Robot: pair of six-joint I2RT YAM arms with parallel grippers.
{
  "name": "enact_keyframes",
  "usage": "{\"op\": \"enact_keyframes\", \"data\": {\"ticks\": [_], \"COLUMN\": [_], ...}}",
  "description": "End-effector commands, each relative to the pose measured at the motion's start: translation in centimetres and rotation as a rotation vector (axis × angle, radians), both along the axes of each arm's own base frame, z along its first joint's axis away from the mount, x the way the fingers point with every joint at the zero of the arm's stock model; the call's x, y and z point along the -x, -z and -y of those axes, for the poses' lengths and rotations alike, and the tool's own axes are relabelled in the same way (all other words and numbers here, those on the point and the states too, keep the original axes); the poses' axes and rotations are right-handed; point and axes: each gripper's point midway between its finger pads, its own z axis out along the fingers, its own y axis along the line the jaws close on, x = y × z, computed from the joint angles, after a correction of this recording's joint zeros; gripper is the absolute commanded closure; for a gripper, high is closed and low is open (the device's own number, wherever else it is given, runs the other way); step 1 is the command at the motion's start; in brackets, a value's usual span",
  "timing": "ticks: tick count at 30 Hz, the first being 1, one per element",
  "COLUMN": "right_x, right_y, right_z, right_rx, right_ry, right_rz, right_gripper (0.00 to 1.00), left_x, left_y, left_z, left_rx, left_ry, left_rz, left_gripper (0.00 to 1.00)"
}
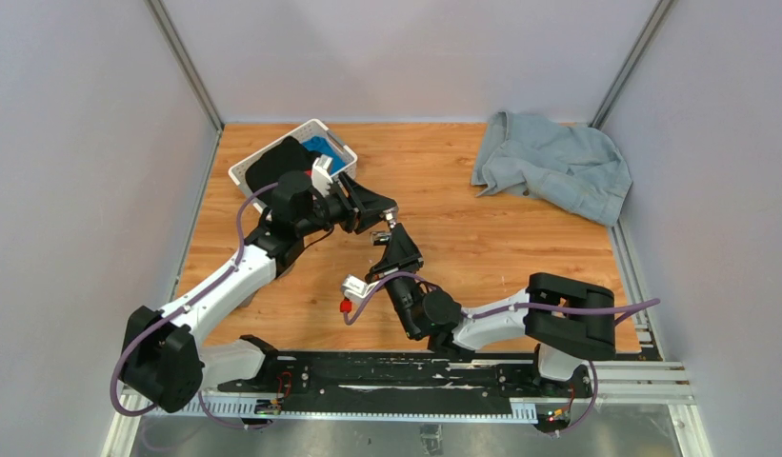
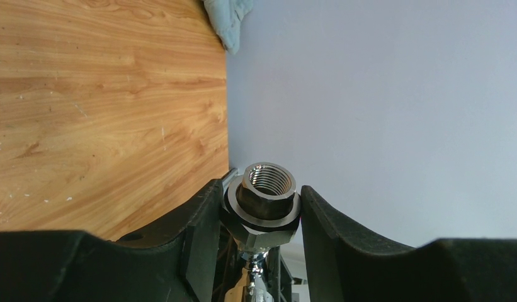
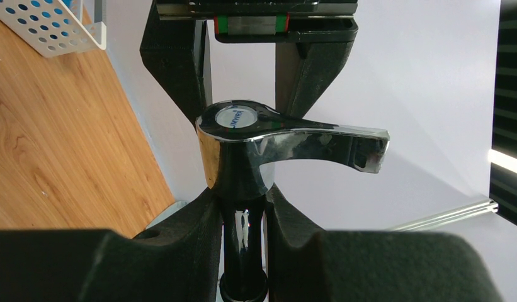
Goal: Install the water faucets
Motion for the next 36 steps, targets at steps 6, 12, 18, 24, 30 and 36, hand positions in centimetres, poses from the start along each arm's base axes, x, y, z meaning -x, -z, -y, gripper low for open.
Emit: {"op": "enact_keyframes", "data": {"ticks": [6, 12, 18, 24, 30, 36], "right_x": [-0.5, -0.8, -1.0, -1.2, -1.2, -1.1], "right_y": [-2.9, -1.7, -1.3, -1.2, -1.9, -2.5], "right_z": [0.9, 0.4, 0.1, -0.1, 0.0, 0.0], "right_rx": [-0.184, -0.185, -0.231, -0.288, -0.373, -0.477], "right_ry": [0.016, 0.011, 0.007, -0.008, -0.018, -0.055], "right_rz": [0.014, -0.006, -0.032, -0.056, -0.077, -0.107], "right_gripper": [1.0, 1.0, 1.0, 1.0, 1.0, 1.0], "left_x": [1.6, 2.0, 1.7, 2.2, 2.4, 2.3], "left_y": [-0.6, -0.7, -1.4, -1.6, -2.9, -3.3], "left_z": [0.0, 0.2, 0.1, -0.2, 0.1, 0.4], "left_rx": [-0.005, -0.033, -0.031, -0.061, 0.004, 0.051], "left_ry": [0.062, 0.095, 0.08, 0.084, 0.097, 0.103], "left_rz": [0.031, 0.022, 0.027, 0.011, 0.035, 0.04], "left_gripper": [1.0, 1.0, 1.0, 1.0, 1.0, 1.0]}}
